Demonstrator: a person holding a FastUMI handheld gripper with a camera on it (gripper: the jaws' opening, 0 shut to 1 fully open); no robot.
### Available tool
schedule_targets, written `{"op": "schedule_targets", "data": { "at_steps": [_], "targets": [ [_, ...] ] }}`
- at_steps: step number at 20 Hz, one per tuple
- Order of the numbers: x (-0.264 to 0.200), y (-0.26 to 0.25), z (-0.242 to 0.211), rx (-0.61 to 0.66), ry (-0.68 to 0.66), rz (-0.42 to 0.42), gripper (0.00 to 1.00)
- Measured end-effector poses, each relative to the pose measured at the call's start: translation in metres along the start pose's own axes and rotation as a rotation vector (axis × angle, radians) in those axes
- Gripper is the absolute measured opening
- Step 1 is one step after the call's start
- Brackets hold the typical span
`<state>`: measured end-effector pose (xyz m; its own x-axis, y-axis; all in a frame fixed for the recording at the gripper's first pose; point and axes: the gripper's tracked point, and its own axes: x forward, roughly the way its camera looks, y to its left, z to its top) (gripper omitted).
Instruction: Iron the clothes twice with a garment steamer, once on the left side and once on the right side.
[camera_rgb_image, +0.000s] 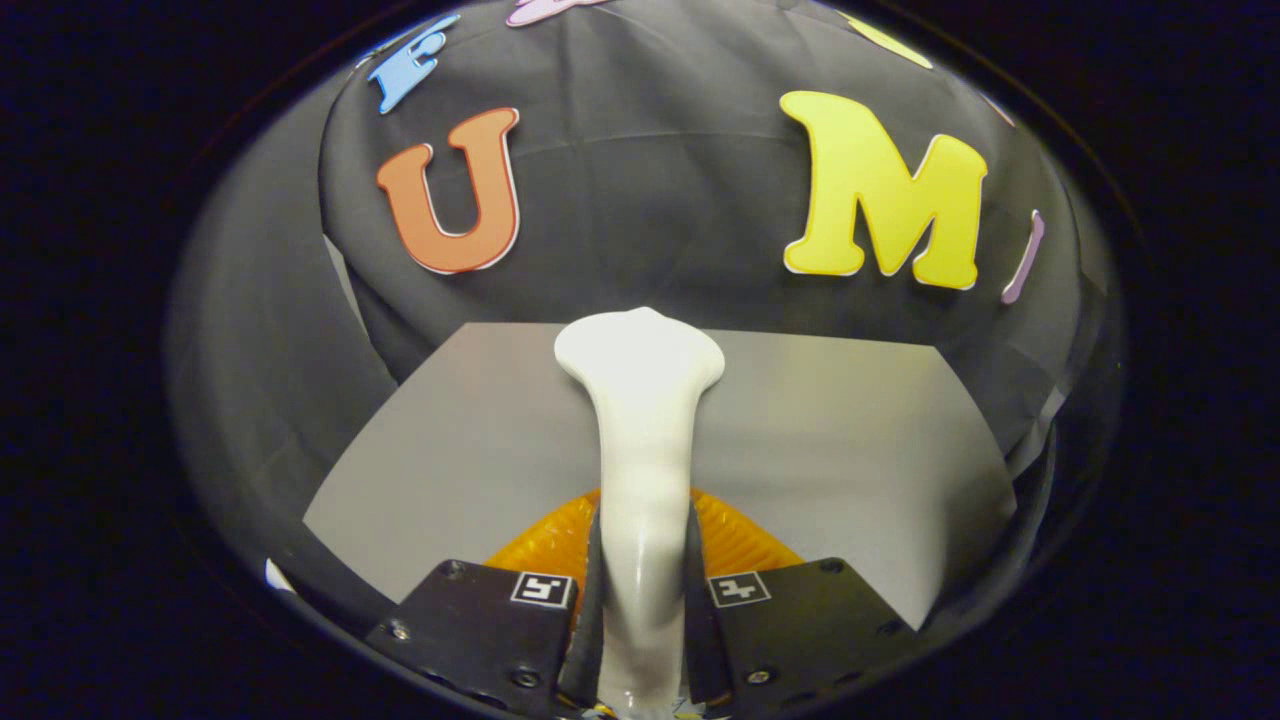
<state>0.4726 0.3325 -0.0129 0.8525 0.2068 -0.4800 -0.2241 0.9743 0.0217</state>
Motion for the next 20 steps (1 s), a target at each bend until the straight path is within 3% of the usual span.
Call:
{"op": "schedule_targets", "data": {
  "at_steps": [8,15,20],
  "targets": [
    [-0.079,-0.005,0.009,-0.047,-0.192,0.049,0.34],
    [-0.204,-0.021,-0.011,-0.013,-0.342,0.120,0.33],
    [-0.292,-0.060,-0.035,0.055,-0.427,0.104,0.33]
  ]
}}
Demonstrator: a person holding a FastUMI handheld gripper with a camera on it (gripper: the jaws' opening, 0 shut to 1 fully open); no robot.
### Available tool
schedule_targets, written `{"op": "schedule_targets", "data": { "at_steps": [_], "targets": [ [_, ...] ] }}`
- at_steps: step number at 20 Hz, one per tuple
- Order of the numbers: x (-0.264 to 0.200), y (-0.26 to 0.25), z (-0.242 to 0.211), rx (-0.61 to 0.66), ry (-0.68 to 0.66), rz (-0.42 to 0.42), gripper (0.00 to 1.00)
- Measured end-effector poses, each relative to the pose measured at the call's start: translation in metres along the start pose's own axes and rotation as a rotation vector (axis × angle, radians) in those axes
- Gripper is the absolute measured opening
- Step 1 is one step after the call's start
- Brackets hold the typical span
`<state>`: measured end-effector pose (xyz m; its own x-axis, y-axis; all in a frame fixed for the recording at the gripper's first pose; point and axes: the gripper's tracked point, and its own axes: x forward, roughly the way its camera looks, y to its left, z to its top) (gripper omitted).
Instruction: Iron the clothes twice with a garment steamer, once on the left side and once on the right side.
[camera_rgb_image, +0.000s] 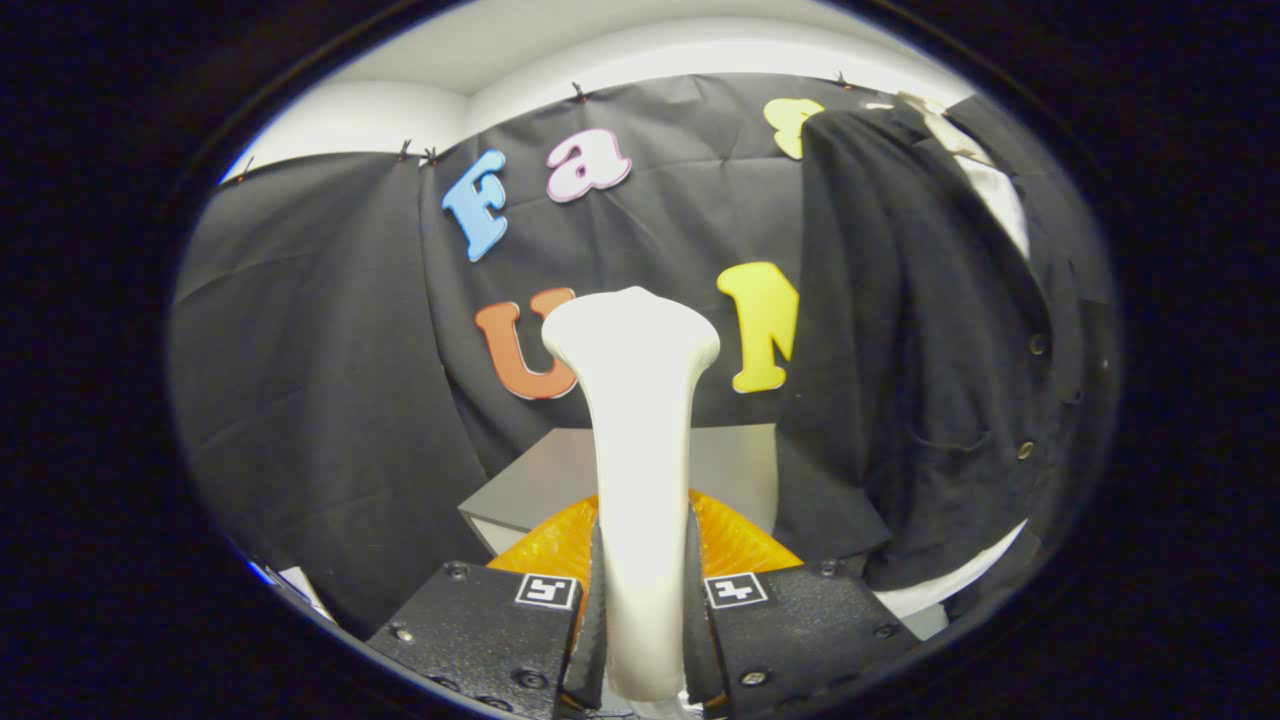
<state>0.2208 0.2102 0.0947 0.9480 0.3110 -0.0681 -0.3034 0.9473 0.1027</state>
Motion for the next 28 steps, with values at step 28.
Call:
{"op": "schedule_targets", "data": {
  "at_steps": [28],
  "targets": [
    [-0.093,-0.250,0.107,0.021,-0.183,-0.398,0.33]
  ]
}}
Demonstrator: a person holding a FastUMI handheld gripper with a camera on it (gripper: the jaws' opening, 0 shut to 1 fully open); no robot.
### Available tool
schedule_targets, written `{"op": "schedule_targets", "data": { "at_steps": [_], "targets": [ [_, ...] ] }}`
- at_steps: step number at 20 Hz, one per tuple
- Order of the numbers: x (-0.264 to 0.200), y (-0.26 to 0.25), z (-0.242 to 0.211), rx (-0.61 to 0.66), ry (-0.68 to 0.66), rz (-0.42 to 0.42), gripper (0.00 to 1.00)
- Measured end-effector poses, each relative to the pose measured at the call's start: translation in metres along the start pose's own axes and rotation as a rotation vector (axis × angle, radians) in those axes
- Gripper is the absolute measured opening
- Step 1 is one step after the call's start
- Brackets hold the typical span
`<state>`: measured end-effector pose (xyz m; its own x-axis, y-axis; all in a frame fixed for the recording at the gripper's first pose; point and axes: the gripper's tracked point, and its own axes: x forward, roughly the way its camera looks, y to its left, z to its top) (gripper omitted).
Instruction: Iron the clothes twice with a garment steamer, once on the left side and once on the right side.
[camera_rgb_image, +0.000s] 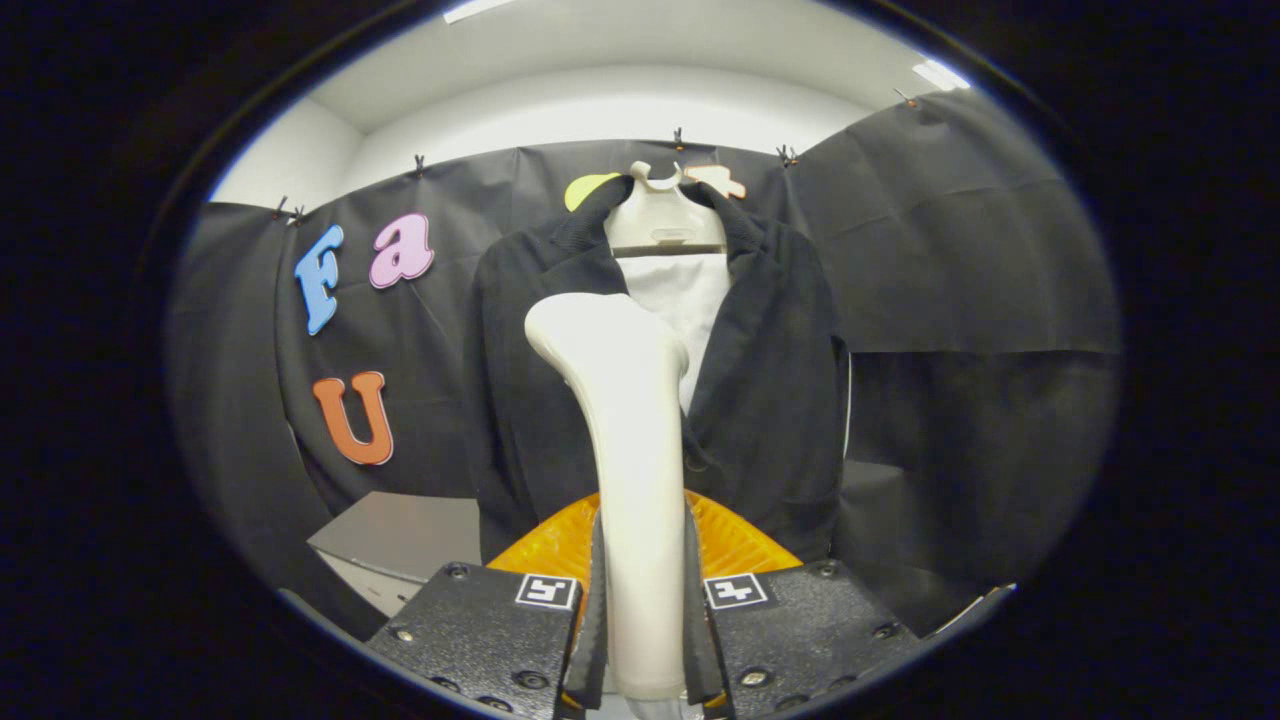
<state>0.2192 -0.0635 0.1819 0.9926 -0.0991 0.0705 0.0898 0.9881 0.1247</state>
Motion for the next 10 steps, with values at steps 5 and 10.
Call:
{"op": "schedule_targets", "data": {
  "at_steps": [5,10],
  "targets": [
    [0.031,0.005,0.005,-0.042,0.002,-0.020,0.33],
    [0.049,0.009,-0.007,-0.108,0.017,-0.047,0.33]
  ]
}}
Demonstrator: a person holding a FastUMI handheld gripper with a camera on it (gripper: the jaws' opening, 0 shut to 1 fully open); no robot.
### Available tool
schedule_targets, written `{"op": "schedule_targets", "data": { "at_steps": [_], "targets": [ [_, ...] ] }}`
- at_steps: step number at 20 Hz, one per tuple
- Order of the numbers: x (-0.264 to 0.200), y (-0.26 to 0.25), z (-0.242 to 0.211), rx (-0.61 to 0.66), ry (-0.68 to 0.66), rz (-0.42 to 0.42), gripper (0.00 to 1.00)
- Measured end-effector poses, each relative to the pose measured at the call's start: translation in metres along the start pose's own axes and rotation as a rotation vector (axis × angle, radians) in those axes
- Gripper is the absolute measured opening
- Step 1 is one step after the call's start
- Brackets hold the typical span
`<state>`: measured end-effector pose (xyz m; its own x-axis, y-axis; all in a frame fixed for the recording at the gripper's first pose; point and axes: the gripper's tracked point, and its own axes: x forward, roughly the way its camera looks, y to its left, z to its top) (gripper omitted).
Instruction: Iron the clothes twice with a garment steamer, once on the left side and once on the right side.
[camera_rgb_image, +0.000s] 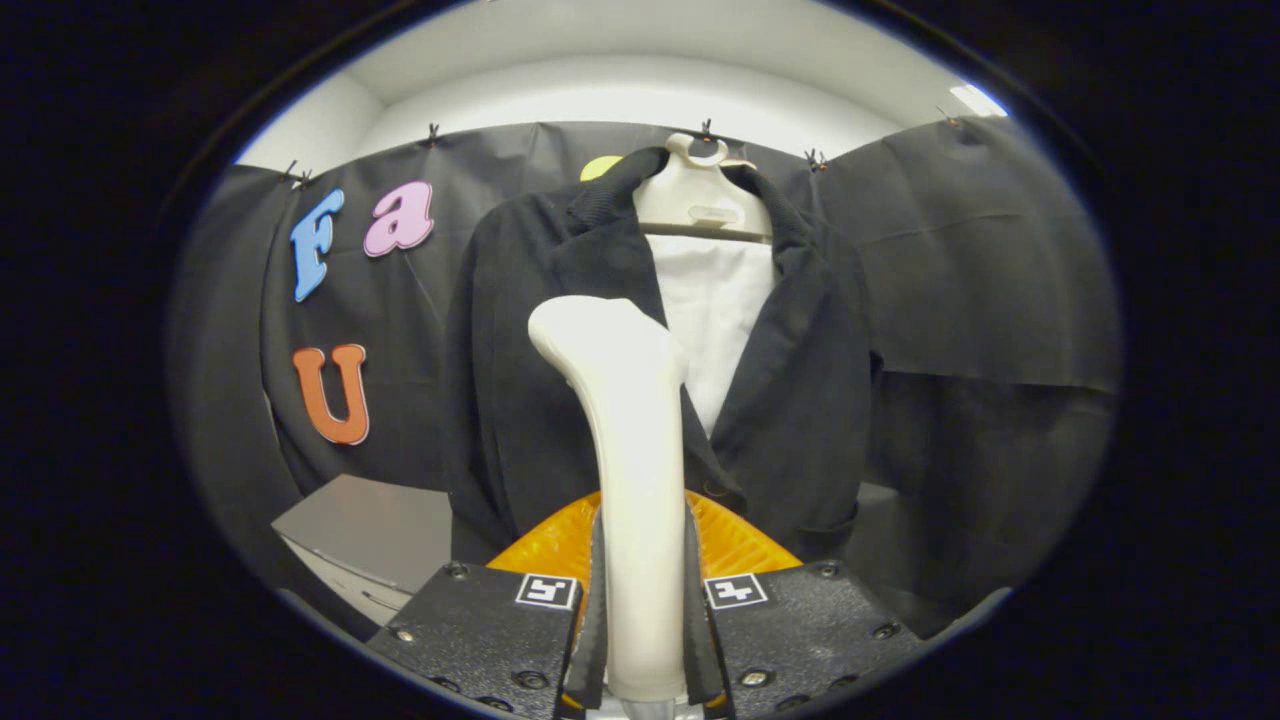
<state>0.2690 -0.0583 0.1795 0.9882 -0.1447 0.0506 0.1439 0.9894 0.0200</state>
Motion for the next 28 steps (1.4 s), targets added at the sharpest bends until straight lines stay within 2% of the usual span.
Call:
{"op": "schedule_targets", "data": {
  "at_steps": [18,28],
  "targets": [
    [-0.007,-0.010,-0.085,-0.096,0.075,-0.048,0.33],
    [-0.007,-0.022,-0.151,-0.054,0.178,-0.052,0.33]
  ]
}}
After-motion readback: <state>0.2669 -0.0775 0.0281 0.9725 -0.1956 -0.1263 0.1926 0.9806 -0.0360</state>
